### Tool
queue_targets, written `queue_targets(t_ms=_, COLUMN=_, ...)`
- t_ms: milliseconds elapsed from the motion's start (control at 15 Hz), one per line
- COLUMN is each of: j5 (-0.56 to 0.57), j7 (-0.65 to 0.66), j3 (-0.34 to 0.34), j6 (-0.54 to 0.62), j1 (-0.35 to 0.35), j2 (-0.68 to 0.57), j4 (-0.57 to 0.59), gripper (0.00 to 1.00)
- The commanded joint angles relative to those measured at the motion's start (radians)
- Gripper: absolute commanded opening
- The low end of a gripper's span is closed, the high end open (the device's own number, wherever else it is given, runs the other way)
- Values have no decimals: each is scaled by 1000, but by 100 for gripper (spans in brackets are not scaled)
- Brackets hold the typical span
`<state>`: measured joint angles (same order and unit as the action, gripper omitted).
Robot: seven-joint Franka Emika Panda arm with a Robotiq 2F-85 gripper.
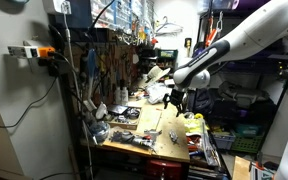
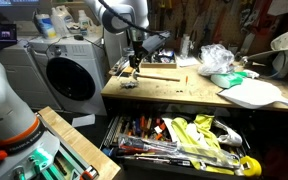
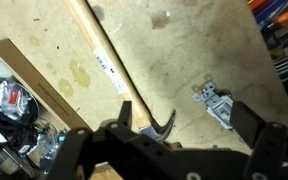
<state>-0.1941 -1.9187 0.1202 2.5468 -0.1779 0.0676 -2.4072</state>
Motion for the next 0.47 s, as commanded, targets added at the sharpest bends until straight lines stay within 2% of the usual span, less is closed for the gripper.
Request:
queue_targets(t_ms=0, j5=-55, j7=41, j3=87, j6=-8, j1=-20, j2=201, j4=-161, gripper=100)
queue_targets(t_ms=133, j5=-98, j7=42, j3=148, j6=13, j1=-18, j2=251, j4=-193, gripper=100)
queue_targets(t_ms=200, j5=-45, j7=42, j3=134, j6=-1, j1=6, j2=168, j4=-123, gripper=100)
queue_targets(t_ms=400, j5=-67, j7=44, j3=177, j6=1, j1=5, j2=231, j4=-162, gripper=100)
